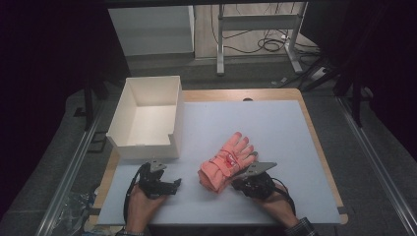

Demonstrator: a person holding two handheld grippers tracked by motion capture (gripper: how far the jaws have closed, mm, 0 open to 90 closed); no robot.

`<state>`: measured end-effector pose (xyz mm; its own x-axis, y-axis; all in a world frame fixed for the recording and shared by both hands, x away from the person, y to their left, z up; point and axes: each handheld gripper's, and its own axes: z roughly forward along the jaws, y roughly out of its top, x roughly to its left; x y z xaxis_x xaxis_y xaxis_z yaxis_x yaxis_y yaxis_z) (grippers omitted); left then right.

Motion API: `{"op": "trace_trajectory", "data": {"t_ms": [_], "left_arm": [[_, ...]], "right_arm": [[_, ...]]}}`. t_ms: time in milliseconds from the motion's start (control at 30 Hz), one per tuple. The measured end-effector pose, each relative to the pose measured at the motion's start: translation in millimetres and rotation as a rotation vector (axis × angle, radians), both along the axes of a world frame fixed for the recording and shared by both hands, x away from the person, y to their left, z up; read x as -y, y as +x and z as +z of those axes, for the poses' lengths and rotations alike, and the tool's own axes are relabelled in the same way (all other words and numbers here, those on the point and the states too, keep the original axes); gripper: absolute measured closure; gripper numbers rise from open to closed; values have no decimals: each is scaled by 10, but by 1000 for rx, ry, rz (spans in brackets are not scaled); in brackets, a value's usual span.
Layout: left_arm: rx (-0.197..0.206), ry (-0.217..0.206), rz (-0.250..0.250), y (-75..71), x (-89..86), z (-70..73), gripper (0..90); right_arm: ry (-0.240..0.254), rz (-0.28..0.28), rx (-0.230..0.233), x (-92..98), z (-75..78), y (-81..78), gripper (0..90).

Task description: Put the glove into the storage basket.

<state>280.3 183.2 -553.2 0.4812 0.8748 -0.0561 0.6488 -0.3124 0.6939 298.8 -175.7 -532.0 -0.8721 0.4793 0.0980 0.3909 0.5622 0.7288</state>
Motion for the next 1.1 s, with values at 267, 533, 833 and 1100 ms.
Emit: {"op": "trace_trajectory", "data": {"t_ms": [267,533,833,1100], "left_arm": [[-1,-2,2,1,2,3,31],[-38,-42,-60,10,62,137,33],[-46,-96,-134,21,180,362,16],[-56,-116,-194,60,293,635,4]], "right_arm": [[8,-84,46,271,64,-13,722],[-15,-188,82,573,85,35,581],[-52,-343,92,891,67,169,374],[-87,-437,98,1081,45,267,228]]}}
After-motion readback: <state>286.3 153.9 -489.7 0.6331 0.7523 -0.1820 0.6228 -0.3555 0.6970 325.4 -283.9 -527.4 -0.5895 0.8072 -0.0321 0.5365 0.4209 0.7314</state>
